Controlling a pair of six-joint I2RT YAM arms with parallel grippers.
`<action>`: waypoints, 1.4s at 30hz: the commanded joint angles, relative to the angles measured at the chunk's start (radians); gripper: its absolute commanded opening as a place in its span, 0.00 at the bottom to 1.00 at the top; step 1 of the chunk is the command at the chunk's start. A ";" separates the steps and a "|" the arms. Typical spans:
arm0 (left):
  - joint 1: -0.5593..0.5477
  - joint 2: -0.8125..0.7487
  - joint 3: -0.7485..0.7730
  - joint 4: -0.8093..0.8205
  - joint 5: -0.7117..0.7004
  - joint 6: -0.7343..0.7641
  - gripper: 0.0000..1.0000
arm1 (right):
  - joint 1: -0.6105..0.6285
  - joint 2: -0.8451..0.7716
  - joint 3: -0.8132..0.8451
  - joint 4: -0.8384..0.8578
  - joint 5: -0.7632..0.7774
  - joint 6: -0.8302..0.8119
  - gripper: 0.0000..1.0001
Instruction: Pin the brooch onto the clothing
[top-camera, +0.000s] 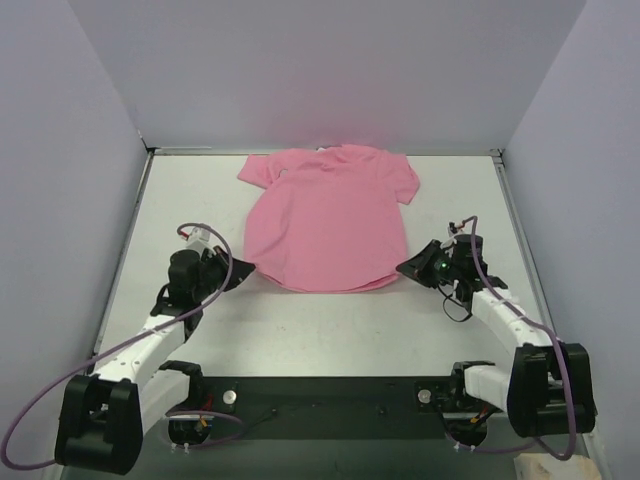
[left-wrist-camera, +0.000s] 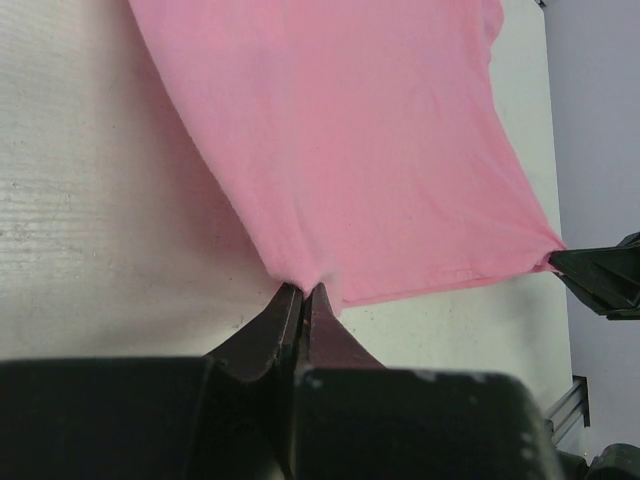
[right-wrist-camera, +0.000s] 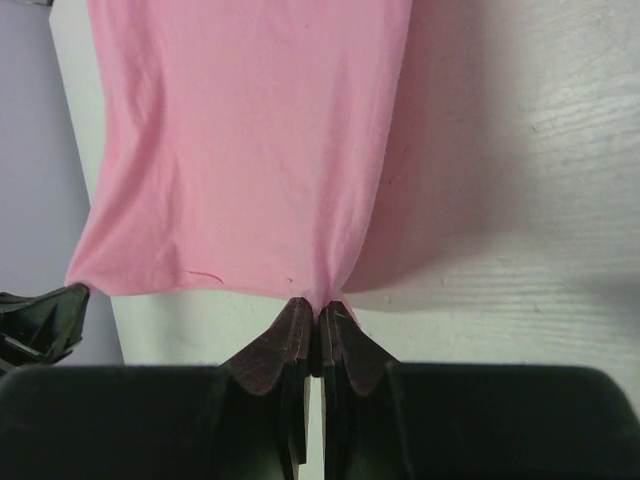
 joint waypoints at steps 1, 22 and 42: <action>-0.002 -0.095 -0.002 -0.085 -0.024 -0.021 0.00 | 0.002 -0.098 0.024 -0.268 0.054 -0.078 0.00; -0.028 -0.540 -0.031 -0.642 -0.167 -0.128 0.00 | 0.002 -0.359 -0.037 -0.701 0.187 0.014 0.00; -0.238 -0.468 0.044 -0.900 -0.270 -0.269 0.00 | 0.007 -0.464 -0.028 -0.922 0.221 0.014 0.00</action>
